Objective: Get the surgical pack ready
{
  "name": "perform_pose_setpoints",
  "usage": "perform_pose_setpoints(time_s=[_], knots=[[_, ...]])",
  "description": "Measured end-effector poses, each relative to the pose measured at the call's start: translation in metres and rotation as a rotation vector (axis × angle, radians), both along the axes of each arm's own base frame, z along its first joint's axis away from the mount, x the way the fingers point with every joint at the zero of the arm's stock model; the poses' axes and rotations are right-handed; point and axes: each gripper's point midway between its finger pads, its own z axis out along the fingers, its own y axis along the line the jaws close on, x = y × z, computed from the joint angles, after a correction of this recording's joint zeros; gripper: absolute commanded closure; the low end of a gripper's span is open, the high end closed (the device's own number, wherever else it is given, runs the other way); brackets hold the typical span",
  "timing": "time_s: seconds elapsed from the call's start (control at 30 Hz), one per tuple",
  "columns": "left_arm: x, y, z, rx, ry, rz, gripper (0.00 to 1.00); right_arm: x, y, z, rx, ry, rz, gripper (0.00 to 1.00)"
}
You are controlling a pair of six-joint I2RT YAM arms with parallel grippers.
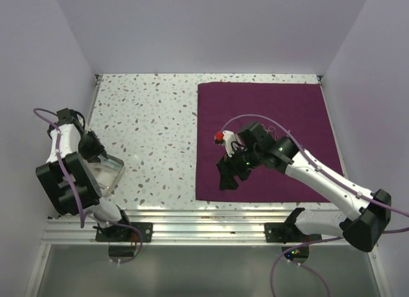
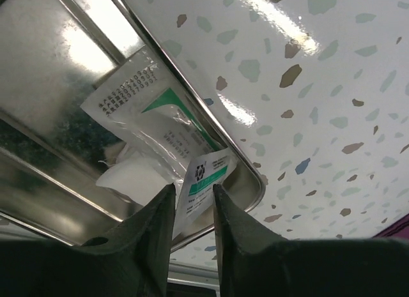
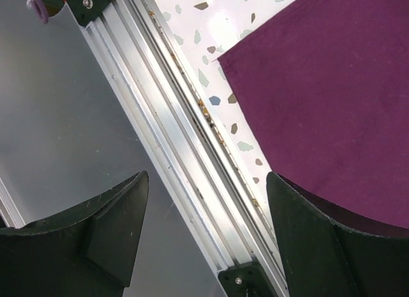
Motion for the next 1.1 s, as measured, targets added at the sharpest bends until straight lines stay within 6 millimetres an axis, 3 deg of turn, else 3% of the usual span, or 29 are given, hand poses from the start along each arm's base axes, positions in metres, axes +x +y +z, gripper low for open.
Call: perform_pose_setpoints(time_s=[0.2, 0.43, 0.53, 0.57, 0.67, 0.8, 0.83, 0.9, 1.1], knots=[[-0.009, 0.017, -0.004, 0.082, 0.068, 0.04, 0.54, 0.012, -0.002, -0.007, -0.043, -0.008, -0.075, 0.2], [-0.006, 0.06, 0.03, 0.296, 0.089, 0.179, 0.48, 0.055, -0.008, -0.015, -0.217, -0.042, -0.271, 0.15], [0.002, 0.062, 0.047, 0.347, 0.043, 0.203, 0.48, 0.08, -0.015, -0.02, -0.315, -0.078, -0.358, 0.3], [0.005, 0.057, 0.053, 0.359, 0.022, 0.195, 0.48, 0.088, -0.019, -0.022, -0.342, -0.083, -0.387, 0.41], [0.026, 0.02, 0.067, 0.351, -0.069, 0.09, 0.48, 0.111, -0.036, -0.03, -0.401, -0.081, -0.471, 0.56], [0.05, -0.045, 0.076, 0.247, -0.21, -0.073, 0.47, 0.141, -0.069, -0.049, -0.462, -0.031, -0.583, 0.6], [0.051, -0.06, 0.076, 0.221, -0.233, -0.108, 0.47, 0.148, -0.075, -0.056, -0.47, -0.009, -0.6, 0.68], [0.051, -0.092, 0.076, 0.157, -0.275, -0.175, 0.48, 0.157, -0.087, -0.072, -0.5, 0.034, -0.62, 0.72], [0.04, -0.172, 0.069, -0.002, -0.307, -0.361, 0.49, 0.169, -0.096, -0.126, -0.598, 0.158, -0.604, 0.68]])
